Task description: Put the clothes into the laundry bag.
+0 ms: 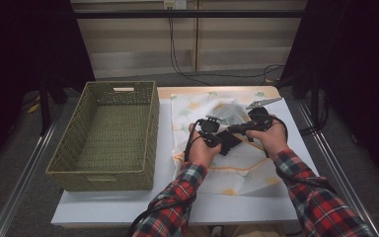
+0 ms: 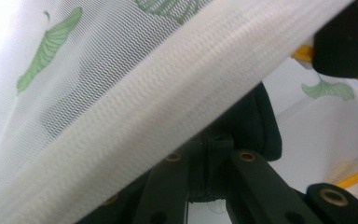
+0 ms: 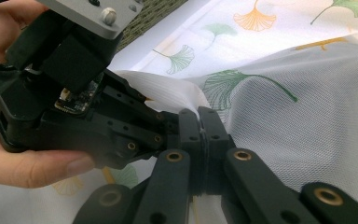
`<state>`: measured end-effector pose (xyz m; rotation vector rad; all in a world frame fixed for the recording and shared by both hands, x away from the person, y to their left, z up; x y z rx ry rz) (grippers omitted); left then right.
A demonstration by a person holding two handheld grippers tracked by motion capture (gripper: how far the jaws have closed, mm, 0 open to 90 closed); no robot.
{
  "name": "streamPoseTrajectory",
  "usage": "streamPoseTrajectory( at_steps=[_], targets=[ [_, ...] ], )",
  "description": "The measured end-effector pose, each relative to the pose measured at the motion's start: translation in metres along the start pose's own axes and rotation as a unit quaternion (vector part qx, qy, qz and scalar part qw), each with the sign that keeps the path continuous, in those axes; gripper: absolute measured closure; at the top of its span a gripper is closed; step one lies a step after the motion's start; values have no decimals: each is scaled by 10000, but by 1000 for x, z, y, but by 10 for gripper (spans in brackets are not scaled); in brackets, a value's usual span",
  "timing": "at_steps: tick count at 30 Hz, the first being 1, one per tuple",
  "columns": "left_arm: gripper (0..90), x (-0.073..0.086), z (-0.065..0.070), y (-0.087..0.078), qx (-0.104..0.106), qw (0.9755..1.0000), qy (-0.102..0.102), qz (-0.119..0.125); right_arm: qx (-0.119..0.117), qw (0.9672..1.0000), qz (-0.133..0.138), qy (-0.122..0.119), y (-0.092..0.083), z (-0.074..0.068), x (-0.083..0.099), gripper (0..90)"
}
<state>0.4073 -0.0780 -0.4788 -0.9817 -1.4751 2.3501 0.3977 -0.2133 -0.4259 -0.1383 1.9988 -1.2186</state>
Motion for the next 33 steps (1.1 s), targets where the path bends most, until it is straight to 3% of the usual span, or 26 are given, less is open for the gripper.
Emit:
streamPoseTrajectory(
  at_steps=[11, 15, 22, 27, 33],
  targets=[
    [878, -7, -8, -1, -150, 9998, -39, 150, -8, 10000, 10, -8, -1, 1, 0, 900],
    [866, -6, -6, 3, -113, 9998, -35, 164, -13, 10000, -4, -7, 0, 0, 0, 900],
    [709, 1, -5, -4, 156, 9998, -109, 46, -37, 10000, -11, -8, -1, 0, 2, 900],
    [585, 6, -2, -10, 192, 9998, -54, -86, -35, 10000, -26, -37, -2, -1, 2, 900],
    [461, 16, -3, -16, 67, 9998, 85, -180, -84, 9999, -24, -78, -4, -5, 2, 900]
  ],
)
Point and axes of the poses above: each handheld gripper's, and its own axes: y roughly forward along the jaws, x roughly out of its underside, z roughly to its right, the point moved 4 cm from there along y, roughly forward along the jaws, and after that the axes turned 15 degrees about -z, right-handed, at the moved point
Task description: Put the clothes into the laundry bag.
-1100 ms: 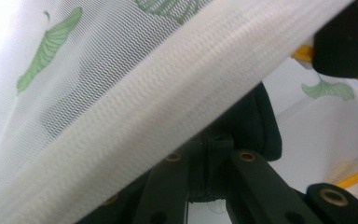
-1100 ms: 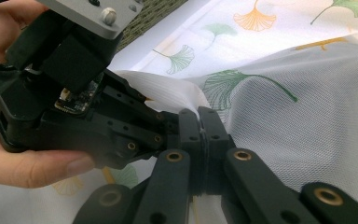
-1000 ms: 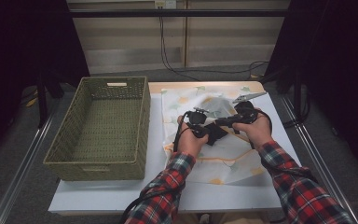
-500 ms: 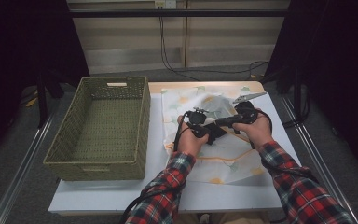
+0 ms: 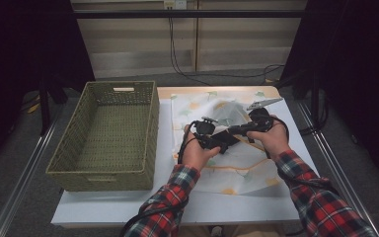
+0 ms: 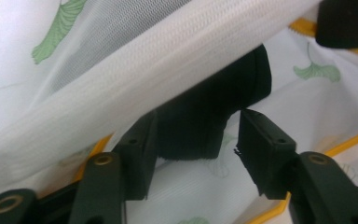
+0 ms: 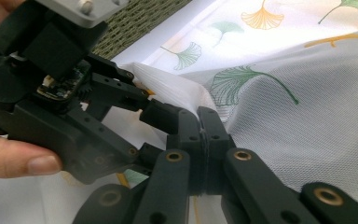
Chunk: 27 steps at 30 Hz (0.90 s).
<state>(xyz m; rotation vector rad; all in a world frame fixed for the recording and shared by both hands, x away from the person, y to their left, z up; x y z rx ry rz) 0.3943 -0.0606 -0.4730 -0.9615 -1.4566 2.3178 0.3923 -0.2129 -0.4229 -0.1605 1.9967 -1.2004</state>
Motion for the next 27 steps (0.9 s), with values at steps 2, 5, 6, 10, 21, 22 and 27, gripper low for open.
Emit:
streamPoseTrajectory(
  at_steps=[2, 5, 6, 10, 21, 22, 27],
  targets=[
    [419, 3, 0, -1, -12, 10000, 20, -61, -3, 10000, -13, -12, 0, -1, 0, 900],
    [369, 7, 1, -4, -31, 10000, 17, -69, -9, 10000, -33, -38, -1, -3, 1, 900],
    [353, 9, 1, -6, -24, 9999, 59, -116, -7, 10000, -34, -34, -1, -3, 1, 900],
    [298, 17, 2, -11, -23, 9998, 129, -146, -61, 10000, -24, -60, -1, -4, 5, 900],
    [202, 30, 4, -18, -69, 9991, 285, -310, -122, 9997, -154, -127, 3, -8, 19, 900],
    [197, 31, 4, -19, -33, 9989, 301, -367, -107, 9997, -161, -157, 3, -8, 20, 900],
    [131, 37, 1, -22, 3, 9980, 315, -544, -93, 9996, -180, -200, 4, -10, 20, 900]
  ],
)
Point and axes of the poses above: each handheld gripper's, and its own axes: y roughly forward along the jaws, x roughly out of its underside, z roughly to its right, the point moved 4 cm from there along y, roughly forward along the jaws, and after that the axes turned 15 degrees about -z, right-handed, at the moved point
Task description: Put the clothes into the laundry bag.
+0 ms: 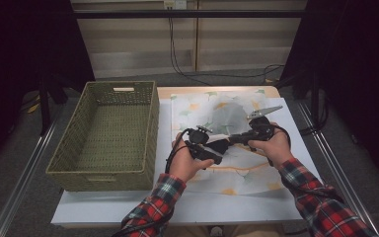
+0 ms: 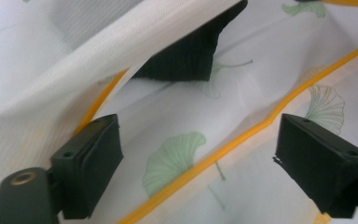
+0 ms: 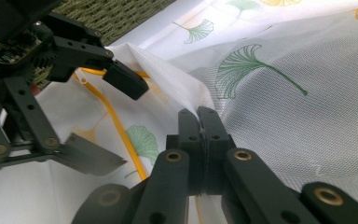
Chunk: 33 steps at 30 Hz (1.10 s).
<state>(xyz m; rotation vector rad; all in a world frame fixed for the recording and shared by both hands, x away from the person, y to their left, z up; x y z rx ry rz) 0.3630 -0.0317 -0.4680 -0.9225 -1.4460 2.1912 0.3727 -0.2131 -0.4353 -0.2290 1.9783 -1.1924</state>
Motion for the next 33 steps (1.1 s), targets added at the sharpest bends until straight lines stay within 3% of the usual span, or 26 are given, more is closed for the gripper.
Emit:
streamPoseTrajectory(
  at_steps=[2, 4, 8, 14, 21, 29, 33],
  targets=[
    [112, 2, 1, 0, 59, 10000, -68, 32, 9, 10000, 6, -10, 0, 0, 0, 900],
    [98, 6, 0, -2, 79, 9999, 65, -91, 4, 10000, 12, -21, 0, 1, 1, 900],
    [88, 11, 2, -3, 203, 9998, 58, -70, 13, 10000, 42, -14, 1, 2, 3, 900],
    [87, 19, 1, -8, 215, 9997, 43, -84, 43, 9999, 33, -112, 2, 1, 6, 900],
    [87, 26, -3, -12, 161, 9998, -40, -54, 92, 9996, 55, -265, 4, -1, 7, 889],
    [91, 33, -6, -18, 125, 9997, -202, 45, 54, 9997, 66, -240, 5, 0, 17, 878],
    [93, 37, -9, -22, 59, 9998, -177, 16, 28, 9996, 71, -267, 7, 0, 20, 876]
  ],
)
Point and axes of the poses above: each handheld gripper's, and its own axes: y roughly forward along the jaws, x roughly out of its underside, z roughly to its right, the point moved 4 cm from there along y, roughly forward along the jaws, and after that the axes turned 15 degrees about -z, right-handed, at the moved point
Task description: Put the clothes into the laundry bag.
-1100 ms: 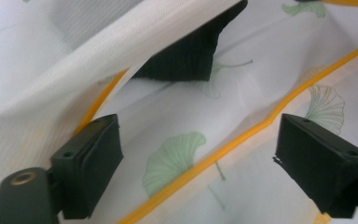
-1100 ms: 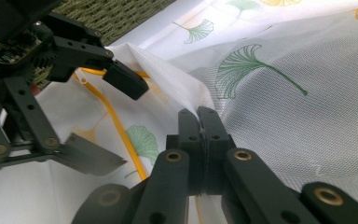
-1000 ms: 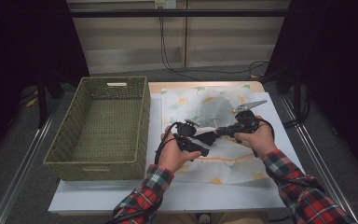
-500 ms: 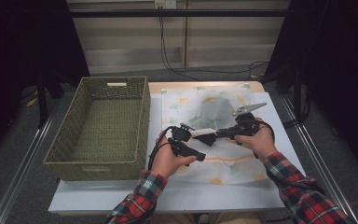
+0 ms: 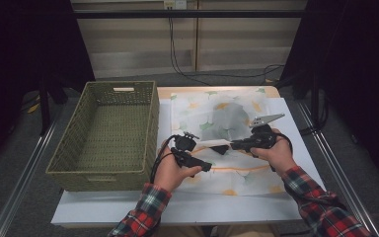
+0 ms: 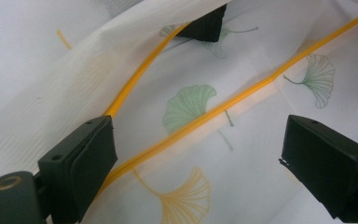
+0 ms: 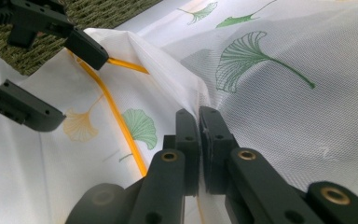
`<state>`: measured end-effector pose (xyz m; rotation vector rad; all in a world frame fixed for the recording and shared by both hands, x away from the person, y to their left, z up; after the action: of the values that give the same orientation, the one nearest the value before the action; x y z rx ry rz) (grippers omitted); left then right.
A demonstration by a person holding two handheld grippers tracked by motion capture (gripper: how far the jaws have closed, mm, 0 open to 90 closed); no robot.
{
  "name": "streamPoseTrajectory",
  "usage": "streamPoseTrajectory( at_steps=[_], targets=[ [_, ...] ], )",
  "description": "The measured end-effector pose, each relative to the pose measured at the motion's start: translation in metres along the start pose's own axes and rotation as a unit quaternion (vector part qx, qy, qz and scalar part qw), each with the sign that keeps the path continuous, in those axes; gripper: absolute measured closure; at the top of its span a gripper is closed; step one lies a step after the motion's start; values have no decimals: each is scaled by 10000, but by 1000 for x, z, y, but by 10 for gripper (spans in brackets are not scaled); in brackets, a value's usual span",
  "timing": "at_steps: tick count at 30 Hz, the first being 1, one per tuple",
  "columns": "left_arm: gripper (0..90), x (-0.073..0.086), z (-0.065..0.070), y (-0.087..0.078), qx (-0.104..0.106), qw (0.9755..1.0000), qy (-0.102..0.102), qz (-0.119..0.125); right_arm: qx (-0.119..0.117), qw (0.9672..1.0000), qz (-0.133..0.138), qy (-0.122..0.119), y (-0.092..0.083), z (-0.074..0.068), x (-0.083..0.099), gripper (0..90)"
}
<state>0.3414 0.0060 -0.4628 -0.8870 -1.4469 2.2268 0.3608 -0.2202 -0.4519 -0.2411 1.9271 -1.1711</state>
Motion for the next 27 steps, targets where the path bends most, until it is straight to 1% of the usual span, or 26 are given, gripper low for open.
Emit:
streamPoseTrajectory(
  at_steps=[2, 3, 5, 6, 7, 9, 11, 12, 14, 17, 19, 20, 24, 26, 27],
  targets=[
    [93, 1, -1, -1, -9, 10000, -46, 37, 10, 10000, -12, -33, 1, 0, 1, 869],
    [93, 2, -2, -2, -50, 10000, -33, 9, 0, 10000, -20, -25, 1, -1, 2, 870],
    [93, 4, -4, -4, -56, 10000, -61, 35, -21, 10000, -4, -39, 2, -2, 2, 869],
    [93, 5, -5, -5, -105, 9999, -72, 41, -28, 10000, 2, -57, 2, -2, 3, 867],
    [93, 6, -6, -5, -110, 9998, -118, 78, -36, 10000, 1, -82, 2, -3, 3, 866],
    [93, 8, -7, -6, -131, 9998, -159, 74, -35, 9999, -10, -102, 2, -4, 4, 861],
    [93, 10, -10, -7, -186, 9997, -146, 24, -44, 9999, -8, -152, 2, -5, 4, 859],
    [93, 11, -10, -7, -181, 9997, -143, 33, -8, 9999, -15, -136, 2, -5, 5, 858],
    [92, 12, -12, -8, -233, 9996, -169, 44, -32, 9999, -47, -152, 3, -6, 6, 858],
    [91, 13, -15, -10, -292, 9992, -261, 95, -67, 9998, -54, -171, 6, -6, 9, 849],
    [87, 13, -16, -10, -291, 9992, -270, 102, -64, 9998, -75, -147, 7, -7, 11, 843],
    [85, 13, -16, -10, -354, 9989, -285, 113, -88, 9998, -74, -173, 7, -6, 12, 842],
    [81, 13, -18, -10, -358, 9989, -298, 111, -69, 9997, -138, -193, 9, -8, 16, 830],
    [81, 13, -18, -9, -329, 9989, -309, 114, -87, 9995, -172, -232, 10, -9, 17, 824],
    [81, 13, -19, -9, -361, 9988, -313, 124, -101, 9994, -194, -272, 10, -10, 18, 822]
  ],
)
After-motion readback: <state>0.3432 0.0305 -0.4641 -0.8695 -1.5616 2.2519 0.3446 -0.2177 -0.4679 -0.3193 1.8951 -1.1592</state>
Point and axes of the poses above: each handheld gripper's, and its own axes: y roughly forward along the jaws, x roughly out of its underside, z roughly to its right, the point moved 4 cm from there along y, roughly forward along the jaws, and after that the axes turned 15 degrees about -z, right-handed, at the moved point
